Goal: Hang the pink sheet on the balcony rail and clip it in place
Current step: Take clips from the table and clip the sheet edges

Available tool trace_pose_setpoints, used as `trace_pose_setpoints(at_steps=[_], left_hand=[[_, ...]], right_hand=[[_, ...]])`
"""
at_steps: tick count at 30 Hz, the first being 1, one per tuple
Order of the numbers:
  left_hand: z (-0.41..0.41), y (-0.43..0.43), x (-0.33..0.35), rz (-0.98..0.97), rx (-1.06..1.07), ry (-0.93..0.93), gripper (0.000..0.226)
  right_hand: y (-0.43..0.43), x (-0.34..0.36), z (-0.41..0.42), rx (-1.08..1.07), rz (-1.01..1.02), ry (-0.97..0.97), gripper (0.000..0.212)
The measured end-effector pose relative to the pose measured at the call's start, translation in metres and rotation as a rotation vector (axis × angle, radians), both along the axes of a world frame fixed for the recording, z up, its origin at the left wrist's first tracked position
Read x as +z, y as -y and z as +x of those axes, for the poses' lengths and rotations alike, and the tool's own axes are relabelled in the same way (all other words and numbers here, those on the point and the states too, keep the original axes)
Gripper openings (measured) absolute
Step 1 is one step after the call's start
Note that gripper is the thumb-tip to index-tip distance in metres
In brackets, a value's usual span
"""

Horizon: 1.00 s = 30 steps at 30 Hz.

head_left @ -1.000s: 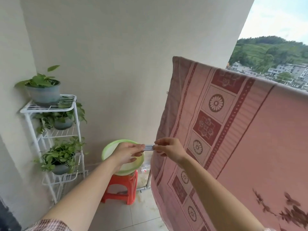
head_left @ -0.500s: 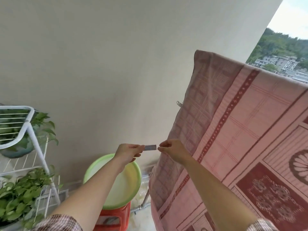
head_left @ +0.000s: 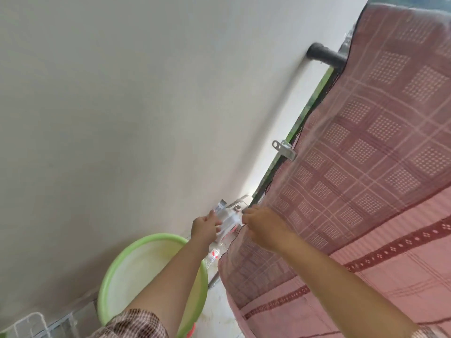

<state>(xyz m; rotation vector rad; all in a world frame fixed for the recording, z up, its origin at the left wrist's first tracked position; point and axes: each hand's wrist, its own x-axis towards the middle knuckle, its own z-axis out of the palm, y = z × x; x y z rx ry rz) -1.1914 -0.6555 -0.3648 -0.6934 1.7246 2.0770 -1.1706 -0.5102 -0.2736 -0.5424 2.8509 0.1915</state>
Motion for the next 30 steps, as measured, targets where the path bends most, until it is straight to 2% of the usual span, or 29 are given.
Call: trace_pose_setpoints(at_steps=[3,5,9,11,14,17,20,25,30], left_hand=[[-0.026,-0.017,-0.020,0.032,-0.045,0.077,0.043],[-0.038,-0.031,-0.028,0.087,-0.067,0.130,0.045],[-0.052,-0.060,-0.035,0.170,-0.110,0.198,0.044],[-0.057,-0.072,-0.040,0.205,-0.128,0.222,0.039],[-0.061,-0.083,-0.044,0.227,-0.174,0.228,0.038],[-0.064,-0.089,-0.050,0.235,-0.231,0.231,0.042],[-0.067,-0.091,-0.053,0.264,-0.274,0.234,0.050],[-0.069,-0.084,-0.044,0.357,-0.300,0.215,0.035],[-0.069,-0.058,-0.063,0.380,-0.360,0.144,0.019]], right_hand=[[0.005,0.011,-0.026,0.171,0.321,-0.071,0.029],[0.009,0.021,-0.047,0.185,0.483,-0.063,0.029],[0.021,0.035,-0.082,0.080,0.778,0.090,0.027],[0.024,0.032,-0.093,-0.047,0.863,0.222,0.041],[0.020,0.026,-0.108,-0.267,0.811,0.392,0.050],[0.013,0.022,-0.117,-0.349,0.687,0.480,0.026],[0.010,0.019,-0.121,-0.423,0.536,0.466,0.025],[0.009,0.012,-0.121,-0.470,0.436,0.359,0.013],[0.017,0.005,-0.120,-0.478,0.365,0.321,0.026]])
